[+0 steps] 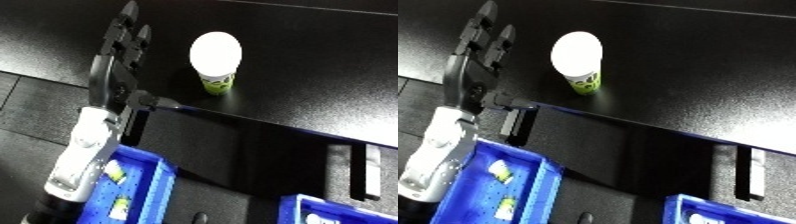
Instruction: Pick up the object and place it into the box
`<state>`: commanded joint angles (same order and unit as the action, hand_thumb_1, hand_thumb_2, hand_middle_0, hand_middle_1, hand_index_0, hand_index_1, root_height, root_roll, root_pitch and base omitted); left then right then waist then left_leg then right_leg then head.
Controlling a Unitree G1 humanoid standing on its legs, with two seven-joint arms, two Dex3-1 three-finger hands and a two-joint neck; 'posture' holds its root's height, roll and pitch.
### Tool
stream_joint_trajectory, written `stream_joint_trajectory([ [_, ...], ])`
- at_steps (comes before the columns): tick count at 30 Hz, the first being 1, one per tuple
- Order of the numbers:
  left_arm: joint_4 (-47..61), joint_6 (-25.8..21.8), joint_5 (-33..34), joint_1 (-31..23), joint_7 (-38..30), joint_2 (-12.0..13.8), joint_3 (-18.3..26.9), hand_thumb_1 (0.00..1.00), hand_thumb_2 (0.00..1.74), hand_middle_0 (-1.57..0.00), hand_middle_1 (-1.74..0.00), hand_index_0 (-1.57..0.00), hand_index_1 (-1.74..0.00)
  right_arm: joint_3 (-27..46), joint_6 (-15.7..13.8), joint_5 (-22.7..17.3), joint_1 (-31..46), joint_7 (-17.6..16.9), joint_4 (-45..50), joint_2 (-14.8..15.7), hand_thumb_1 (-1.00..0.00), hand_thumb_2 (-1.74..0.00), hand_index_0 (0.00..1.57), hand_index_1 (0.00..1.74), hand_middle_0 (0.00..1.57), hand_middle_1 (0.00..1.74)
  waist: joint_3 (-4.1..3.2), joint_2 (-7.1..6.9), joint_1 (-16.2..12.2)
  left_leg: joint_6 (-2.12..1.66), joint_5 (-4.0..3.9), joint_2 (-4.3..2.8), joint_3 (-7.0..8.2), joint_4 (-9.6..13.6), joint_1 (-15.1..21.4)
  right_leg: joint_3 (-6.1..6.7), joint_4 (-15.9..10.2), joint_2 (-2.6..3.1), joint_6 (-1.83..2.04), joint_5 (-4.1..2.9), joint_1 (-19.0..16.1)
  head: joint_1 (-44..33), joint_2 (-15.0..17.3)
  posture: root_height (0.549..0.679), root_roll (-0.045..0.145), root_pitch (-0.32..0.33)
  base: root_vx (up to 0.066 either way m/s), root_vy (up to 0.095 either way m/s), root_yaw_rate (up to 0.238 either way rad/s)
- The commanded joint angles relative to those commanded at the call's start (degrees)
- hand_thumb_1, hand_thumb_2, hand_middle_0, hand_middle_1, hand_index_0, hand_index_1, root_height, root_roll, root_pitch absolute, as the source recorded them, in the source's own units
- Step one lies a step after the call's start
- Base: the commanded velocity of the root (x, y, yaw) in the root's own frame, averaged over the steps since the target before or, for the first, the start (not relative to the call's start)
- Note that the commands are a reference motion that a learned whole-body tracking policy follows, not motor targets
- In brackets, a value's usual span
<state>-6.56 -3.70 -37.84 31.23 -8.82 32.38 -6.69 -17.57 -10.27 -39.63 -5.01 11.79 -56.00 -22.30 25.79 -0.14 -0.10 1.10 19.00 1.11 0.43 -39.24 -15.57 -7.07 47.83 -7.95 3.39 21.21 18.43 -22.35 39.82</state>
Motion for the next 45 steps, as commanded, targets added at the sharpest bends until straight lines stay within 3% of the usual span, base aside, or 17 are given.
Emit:
stream_joint_trajectory([
  [18, -13.91, 3.34, -1.63, 11.23, -1.85, -1.34, -6.85, 0.0, 0.0, 0.0, 0.0, 0.0, 0.0, -1.91, 1.49, -0.36, -3.01, -0.63, 0.73, -0.82, 0.0, 0.0, 0.0, 0.0, 0.0, 0.0, 1.83, -0.51, -3.02, 0.64, 1.2, -1.27, 2.0, -2.76, -2.13, 2.65, 1.29, 0.67, 0.78, -1.39, 3.78, -2.75, -5.2, 0.629, 0.016, -0.089, -0.003, 0.012, -0.062],
  [27, -16.08, 3.34, -1.31, 16.28, -0.85, -2.04, -9.45, 0.45, 0.78, -0.71, -0.78, -0.71, -0.78, -2.84, 1.9, -0.54, -3.98, -0.95, 1.06, -0.82, 0.0, 0.0, 0.0, 0.0, 0.0, 0.0, 2.17, -0.53, -3.93, 0.95, 1.73, -1.47, 2.32, -3.45, -2.51, 3.12, 1.71, 0.74, 0.91, -1.62, 4.62, -3.65, -6.03, 0.628, 0.016, -0.088, 0.001, 0.0, -0.034],
  [35, -15.73, 5.44, -1.66, 17.69, -0.27, -2.43, -10.31, 0.85, 1.48, -1.33, -1.48, -1.33, -1.48, -2.79, 1.98, -0.11, -4.0, -1.13, 1.13, -0.31, 0.0, 0.0, 0.0, 0.0, 0.0, 0.0, 2.03, -0.25, -4.12, 0.96, 1.9, -1.43, 2.13, -3.49, -2.27, 2.96, 1.87, 0.7, 0.75, -1.26, 4.5, -3.91, -5.74, 0.628, 0.018, -0.088, 0.01, -0.009, -0.005],
  [39, -16.01, 6.9, -4.29, 17.06, -0.51, -2.56, -9.85, 0.85, 1.48, -1.33, -1.48, -1.33, -1.48, -2.73, 2.0, 0.17, -3.75, -1.24, 1.15, -0.18, 0.0, 0.0, 0.0, 0.0, 0.0, 0.0, 2.07, -0.04, -4.1, 0.97, 1.92, -1.3, 1.86, -3.65, -2.26, 2.84, 2.09, 0.64, 0.58, -1.06, 4.43, -4.14, -5.86, 0.627, 0.021, -0.09, 0.004, -0.001, 0.025],
  [42, -15.9, 8.3, -10.12, 15.58, 0.27, -3.0, -8.79, 0.85, 1.48, -1.33, -1.48, -1.33, -1.48, -2.49, 2.13, 0.47, -3.57, -1.42, 1.32, -0.17, 0.0, 0.0, 0.0, 0.0, 0.0, 0.0, 2.19, 0.18, -3.99, 0.96, 1.83, -1.15, 1.62, -3.51, -2.17, 2.65, 2.15, 0.56, 0.52, -0.96, 4.3, -4.23, -6.29, 0.627, 0.022, -0.09, -0.007, 0.003, 0.037],
  [45, -14.8, 7.32, -12.88, 14.03, 1.49, -3.36, -7.77, 0.85, 1.48, -1.33, -1.48, -1.33, -1.48, -2.34, 2.35, 0.77, -3.43, -2.09, 1.84, -0.15, 0.0, 0.0, 0.0, 0.0, 0.0, 0.0, 2.36, 0.35, -3.73, 0.96, 1.78, -0.94, 1.4, -3.34, -2.12, 2.36, 2.15, 0.42, 0.43, -0.8, 4.11, -4.03, -6.46, 0.627, 0.024, -0.089, -0.023, 0.006, 0.046],
])
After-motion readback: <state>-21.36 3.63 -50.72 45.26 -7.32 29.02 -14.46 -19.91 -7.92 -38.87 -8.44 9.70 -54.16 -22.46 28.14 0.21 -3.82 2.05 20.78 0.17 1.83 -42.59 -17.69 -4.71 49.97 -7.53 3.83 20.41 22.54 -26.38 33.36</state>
